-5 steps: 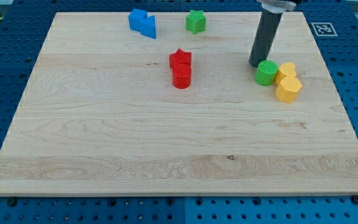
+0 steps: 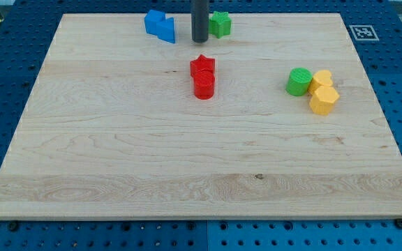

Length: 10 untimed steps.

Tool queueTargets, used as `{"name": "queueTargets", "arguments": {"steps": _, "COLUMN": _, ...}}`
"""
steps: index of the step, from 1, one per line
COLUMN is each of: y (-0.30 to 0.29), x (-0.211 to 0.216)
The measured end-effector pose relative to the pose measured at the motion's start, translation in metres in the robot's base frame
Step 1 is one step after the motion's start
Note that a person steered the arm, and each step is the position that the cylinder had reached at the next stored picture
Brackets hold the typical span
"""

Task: Push the green star into the green circle

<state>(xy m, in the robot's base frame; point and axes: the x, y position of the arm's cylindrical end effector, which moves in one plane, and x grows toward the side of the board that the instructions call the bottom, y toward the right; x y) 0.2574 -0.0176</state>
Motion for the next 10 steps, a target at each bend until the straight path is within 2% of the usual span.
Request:
{"name": "queueTargets", "arguments": {"steps": 1, "y": -0.009, "x": -0.002}}
{"name": "queueTargets", "arguments": {"steps": 3, "y": -0.009, "x": -0.034}}
{"name": "queueTargets", "arguments": {"steps": 7, "y": 0.019, "x": -0.035}}
{"name": "queueTargets", "arguments": {"steps": 8, "y": 0.04, "x": -0.033}}
{"name": "queueTargets", "arguments": {"steps": 10, "y": 0.083, "x": 0.011}}
